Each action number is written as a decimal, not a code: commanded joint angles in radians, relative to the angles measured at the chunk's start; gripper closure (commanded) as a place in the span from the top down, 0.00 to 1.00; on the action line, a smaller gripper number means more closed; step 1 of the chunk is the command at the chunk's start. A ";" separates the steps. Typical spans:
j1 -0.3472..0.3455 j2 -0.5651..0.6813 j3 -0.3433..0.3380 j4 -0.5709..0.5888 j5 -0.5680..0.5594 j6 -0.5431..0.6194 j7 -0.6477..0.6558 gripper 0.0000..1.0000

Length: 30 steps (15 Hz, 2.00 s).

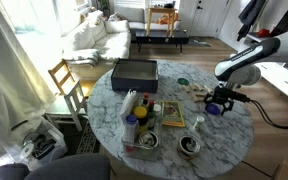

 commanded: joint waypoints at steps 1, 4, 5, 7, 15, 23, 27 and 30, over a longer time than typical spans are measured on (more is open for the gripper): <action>0.015 0.023 -0.009 -0.008 0.005 0.048 0.030 1.00; 0.014 0.030 -0.004 -0.008 0.012 0.082 0.031 1.00; 0.016 0.029 -0.004 -0.010 0.011 0.092 0.031 1.00; 0.017 0.029 -0.004 -0.011 0.011 0.119 0.032 1.00; 0.017 0.038 -0.007 -0.007 0.001 0.139 0.044 1.00; 0.016 0.055 -0.003 0.005 0.002 0.128 0.044 1.00; 0.017 0.048 -0.006 0.005 0.000 0.131 0.046 0.84; 0.022 0.035 -0.014 0.003 -0.011 0.129 0.055 0.82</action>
